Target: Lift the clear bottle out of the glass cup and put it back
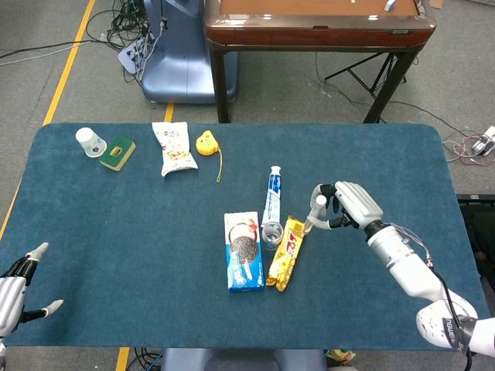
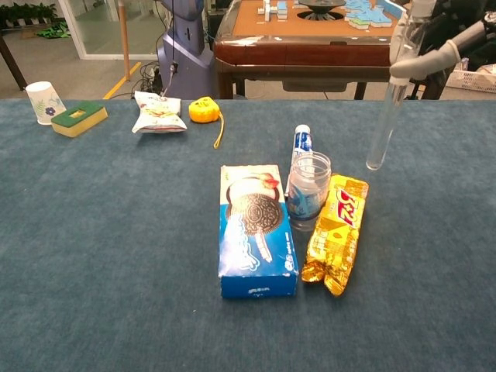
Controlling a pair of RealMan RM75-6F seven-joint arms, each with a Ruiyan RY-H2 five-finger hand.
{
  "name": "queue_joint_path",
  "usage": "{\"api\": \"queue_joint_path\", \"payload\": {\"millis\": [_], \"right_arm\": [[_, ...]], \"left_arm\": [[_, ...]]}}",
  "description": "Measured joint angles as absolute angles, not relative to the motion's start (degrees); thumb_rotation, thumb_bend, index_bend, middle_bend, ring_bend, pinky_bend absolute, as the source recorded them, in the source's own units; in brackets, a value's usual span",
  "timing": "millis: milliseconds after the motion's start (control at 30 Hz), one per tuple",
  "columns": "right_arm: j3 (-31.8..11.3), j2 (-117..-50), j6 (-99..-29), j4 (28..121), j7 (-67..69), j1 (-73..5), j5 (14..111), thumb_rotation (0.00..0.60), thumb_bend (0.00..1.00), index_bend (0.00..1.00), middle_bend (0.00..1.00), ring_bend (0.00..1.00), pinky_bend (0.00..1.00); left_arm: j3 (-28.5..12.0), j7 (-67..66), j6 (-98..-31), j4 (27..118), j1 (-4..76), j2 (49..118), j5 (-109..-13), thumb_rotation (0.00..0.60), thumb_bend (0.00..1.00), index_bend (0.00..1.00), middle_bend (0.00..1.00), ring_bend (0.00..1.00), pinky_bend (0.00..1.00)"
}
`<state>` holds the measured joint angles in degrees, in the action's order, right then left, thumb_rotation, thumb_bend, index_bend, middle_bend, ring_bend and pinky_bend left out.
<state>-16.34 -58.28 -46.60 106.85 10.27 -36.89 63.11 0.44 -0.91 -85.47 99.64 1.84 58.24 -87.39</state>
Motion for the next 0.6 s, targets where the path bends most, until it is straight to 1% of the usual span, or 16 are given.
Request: {"api": "queue_joint_path", "payload": {"millis": [100,233,333,500,600], "right_arm": [[-15.9,-58.5,-47.7,107.7,2.7,-37.3,59.9,0.600,0.49,0.84,0.68,0.52,0.58],[-16.4,-59.0,-48.2,108.2,1.2,-37.2,58.7,0.600,0.49,0.84,0.68,0.52,0.58],[-17.2,-59.5,-48.6,108.3,6.6,-36.6,59.2,0.600,0.49,0.84,0.68,0.52,0.58],[-18.4,-60.4,-49.3,107.5,21.5,-35.0,62.9,0.600,0.49,0.84,0.68,0.52,0.58],[-18.4,-60.6,-49.7,106.8,25.9,-34.6,64.6,0.600,0.49,0.84,0.68,0.52,0.58]], "left_arm": [[0.5,-0.9,-85.4,99.7,1.8,58.2,-87.4,0.600,0.09,0.00,0.16,0.19,0.44],[0.4,-0.7,-85.5,99.8,1.8,58.1,-87.3,0.600,0.09,0.00,0.16,0.19,0.44],[0.5,-0.8,-85.4,99.7,1.8,58.1,-87.3,0.600,0.09,0.00,0.16,0.19,0.44],[0.5,-1.0,-85.4,99.8,1.9,58.1,-87.4,0.600,0.09,0.00,0.16,0.19,0.44],[0.5,-1.0,-85.4,99.8,1.8,58.1,-87.4,0.600,0.09,0.00,0.16,0.19,0.44]]}}
